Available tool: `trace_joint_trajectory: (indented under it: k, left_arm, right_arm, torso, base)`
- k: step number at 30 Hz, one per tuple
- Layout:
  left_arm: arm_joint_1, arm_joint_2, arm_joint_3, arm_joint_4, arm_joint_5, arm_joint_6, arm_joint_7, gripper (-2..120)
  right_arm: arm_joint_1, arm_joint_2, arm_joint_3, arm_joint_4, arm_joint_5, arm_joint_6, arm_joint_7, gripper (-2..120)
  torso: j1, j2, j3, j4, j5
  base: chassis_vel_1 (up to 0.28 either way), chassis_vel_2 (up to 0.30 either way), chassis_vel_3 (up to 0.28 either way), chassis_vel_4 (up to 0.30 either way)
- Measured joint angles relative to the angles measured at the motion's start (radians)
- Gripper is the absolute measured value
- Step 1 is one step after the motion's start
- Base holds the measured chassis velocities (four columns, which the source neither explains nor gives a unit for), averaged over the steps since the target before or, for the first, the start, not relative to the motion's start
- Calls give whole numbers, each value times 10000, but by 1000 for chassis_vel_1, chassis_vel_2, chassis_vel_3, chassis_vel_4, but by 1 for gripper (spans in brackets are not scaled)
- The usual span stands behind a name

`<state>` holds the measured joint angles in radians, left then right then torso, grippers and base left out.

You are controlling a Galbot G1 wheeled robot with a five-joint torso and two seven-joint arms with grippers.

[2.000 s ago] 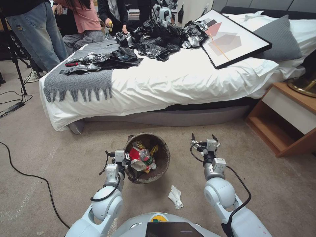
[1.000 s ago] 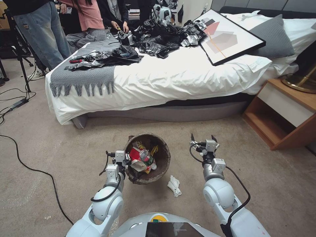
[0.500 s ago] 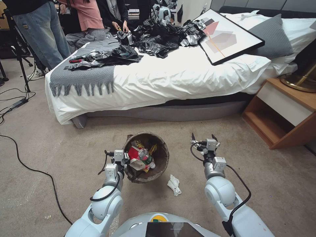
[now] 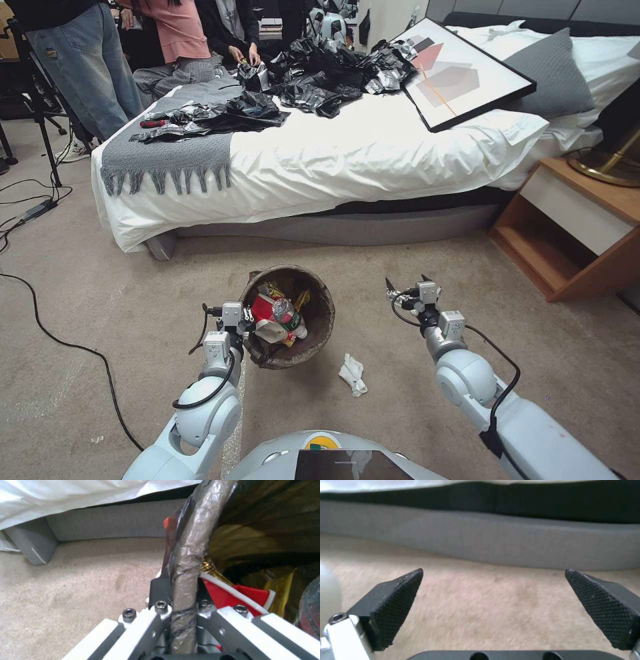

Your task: Pick up the trash bin, then pick up the garbage from the floor and place it into the trash bin.

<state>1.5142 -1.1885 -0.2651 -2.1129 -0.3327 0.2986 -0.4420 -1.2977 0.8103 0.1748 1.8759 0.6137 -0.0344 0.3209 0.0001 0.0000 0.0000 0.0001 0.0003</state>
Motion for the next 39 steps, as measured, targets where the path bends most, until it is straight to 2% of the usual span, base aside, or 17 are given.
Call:
trace_joint_trajectory:
  k: [2, 5, 10, 15, 21, 28, 39]
  left_arm:
    - [8, 2, -1, -4, 0, 0, 0, 0]
    - [22, 12, -12, -4, 0, 0, 0, 0]
    - [46, 23, -21, -5, 0, -1, 0, 0]
    - [83, 41, -81, -9, 0, -14, 1, 0]
    - [105, 47, -114, -9, 0, -30, 6, 0]
    - [115, 37, -200, -9, -7, -47, 11, 0]
    - [117, -32, -231, 0, -4, -60, 20, 0]
  right_arm:
    - [261, -580, -455, -236, 292, 53, -477, 100]
    - [478, -981, -864, -454, 453, 56, -863, 100]
    - [750, -1260, -1273, -635, 545, 45, -1156, 100]
    - [1419, -1516, -2248, -1015, 488, 36, -1481, 100]
    - [2049, -1443, -3265, -1366, 277, -87, -1591, 100]
    - [2731, -836, -4976, -2315, -425, -227, -1754, 100]
    - [2851, -309, -5811, -3117, -953, -285, -1752, 100]
  torso:
    - [0, 0, 0, -3, -3]
    - [0, 0, 0, -2, 0]
    - [0, 0, 0, -4, -6]
    - [0, 0, 0, -4, -6]
    - [0, 0, 0, 0, -3]
    - [-1, 0, 0, -2, -6]
    - [0, 0, 0, -2, -4]
  base:
    - [0, 0, 0, 0]
    - [0, 0, 0, 0]
    - [0, 0, 0, 0]
    - [0, 0, 0, 0]
    - [0, 0, 0, 0]
    - [0, 0, 0, 0]
    - [0, 0, 0, 0]
